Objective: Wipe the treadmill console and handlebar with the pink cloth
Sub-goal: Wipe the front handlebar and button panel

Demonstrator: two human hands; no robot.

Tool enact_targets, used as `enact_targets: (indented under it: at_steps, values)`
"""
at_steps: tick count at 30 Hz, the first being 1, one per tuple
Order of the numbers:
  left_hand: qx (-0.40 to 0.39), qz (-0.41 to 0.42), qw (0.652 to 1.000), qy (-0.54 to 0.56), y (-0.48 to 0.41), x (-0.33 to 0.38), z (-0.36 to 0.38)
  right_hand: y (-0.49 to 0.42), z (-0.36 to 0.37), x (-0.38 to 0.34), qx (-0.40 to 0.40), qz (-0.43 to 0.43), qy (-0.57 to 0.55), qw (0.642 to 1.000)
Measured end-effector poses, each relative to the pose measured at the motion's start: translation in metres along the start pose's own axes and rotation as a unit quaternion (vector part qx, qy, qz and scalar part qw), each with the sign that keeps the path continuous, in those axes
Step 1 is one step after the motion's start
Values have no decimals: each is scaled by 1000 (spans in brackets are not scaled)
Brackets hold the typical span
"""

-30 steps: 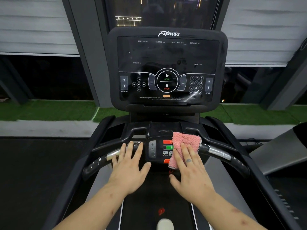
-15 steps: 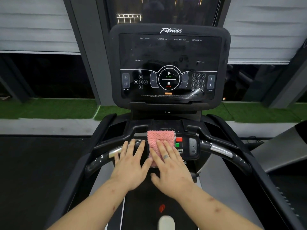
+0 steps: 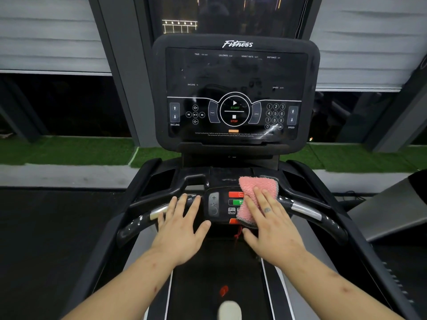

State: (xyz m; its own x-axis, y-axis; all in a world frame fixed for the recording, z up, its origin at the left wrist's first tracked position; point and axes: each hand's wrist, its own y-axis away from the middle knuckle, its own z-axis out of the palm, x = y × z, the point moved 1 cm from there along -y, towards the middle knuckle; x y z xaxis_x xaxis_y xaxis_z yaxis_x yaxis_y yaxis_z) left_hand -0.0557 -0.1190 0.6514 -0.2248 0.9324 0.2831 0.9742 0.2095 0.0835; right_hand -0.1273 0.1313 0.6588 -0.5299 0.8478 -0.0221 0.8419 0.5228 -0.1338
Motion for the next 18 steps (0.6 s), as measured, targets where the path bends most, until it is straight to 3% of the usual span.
enact_targets:
  at_steps: [6,18]
  values:
    - [1,-7,1000,3,0,2,1,-2,0,-16,2,20,-16,1000]
    - [1,-2,1000,11,1,2,-1,-27,-3,-74,-6,-67,-15,998]
